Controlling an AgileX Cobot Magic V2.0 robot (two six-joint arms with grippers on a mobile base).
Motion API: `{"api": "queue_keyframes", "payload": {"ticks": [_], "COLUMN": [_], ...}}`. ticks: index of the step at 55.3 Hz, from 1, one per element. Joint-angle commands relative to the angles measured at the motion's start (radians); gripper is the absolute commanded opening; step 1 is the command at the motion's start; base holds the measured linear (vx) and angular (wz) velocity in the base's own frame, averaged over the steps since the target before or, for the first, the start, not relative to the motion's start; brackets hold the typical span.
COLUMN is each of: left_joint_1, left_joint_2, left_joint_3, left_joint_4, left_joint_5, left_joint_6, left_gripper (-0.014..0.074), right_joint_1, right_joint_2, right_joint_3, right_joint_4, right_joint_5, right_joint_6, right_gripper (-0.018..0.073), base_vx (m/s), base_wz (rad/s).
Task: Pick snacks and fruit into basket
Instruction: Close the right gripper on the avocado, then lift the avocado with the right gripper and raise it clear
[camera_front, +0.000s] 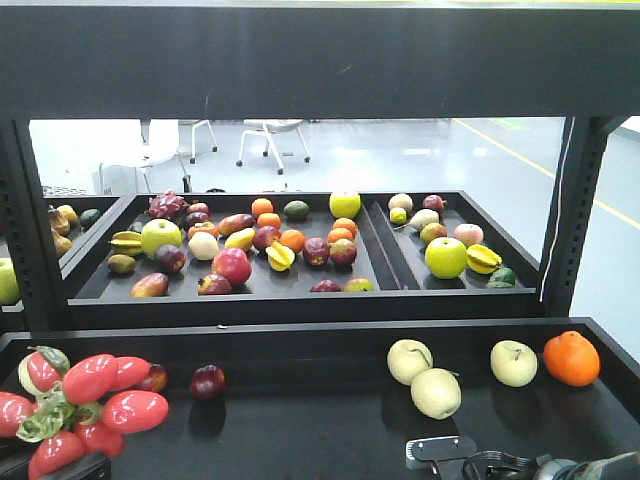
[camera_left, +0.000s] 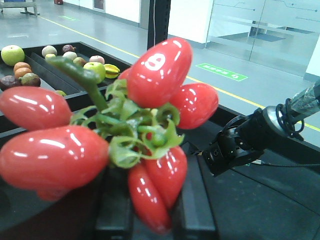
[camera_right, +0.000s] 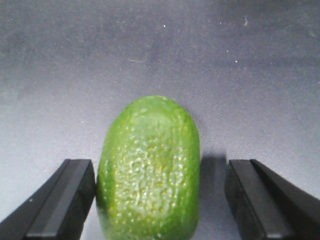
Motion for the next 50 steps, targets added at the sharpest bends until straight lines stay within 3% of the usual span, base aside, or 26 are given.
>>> {"api": "queue_keyframes", "payload": {"ticks": [1,7,18,30,50], "left_joint_1": [-0.001,-0.001,-0.001,-0.001,-0.001], "left_joint_2": [-0.002,-0.002,-0.002,-0.002,-0.002], "left_joint_3": [-0.028,-0.028,-0.028,-0.028,-0.028], "left_joint_4": [0.018,0.018,0.018,0.018,0.018], "left_joint_5": [0.019,0.019,0.019,0.019,0.019], "left_joint_6": [0.0,0.0,0.0,0.0,0.0], "left_gripper": [0.0,0.0,0.0,0.0,0.0], "right_joint_1": [-0.004,-0.004,-0.004,-0.004,-0.004], "right_joint_2": [-0.051,-0.051,-0.051,-0.082,-0.37], "right_joint_3": [-0.024,-0.024,-0.024,-0.024,-0.022], "right_joint_4": [-0.006,-0.006,-0.015,-0.013,-0.005], "right_joint_5": [-0.024,-0.031,-0.045,0.0,0.123], "right_joint_6": [-0.006,-0.006,-0.025,-0.097,-0.096], "right_gripper": [0.0545,0.0416,-0.0018,-0.0013,-0.0008], "base_vx": [0.0,0.0,0.0,0.0,0.0], "base_wz": [0.0,0.0,0.0,0.0,0.0]}}
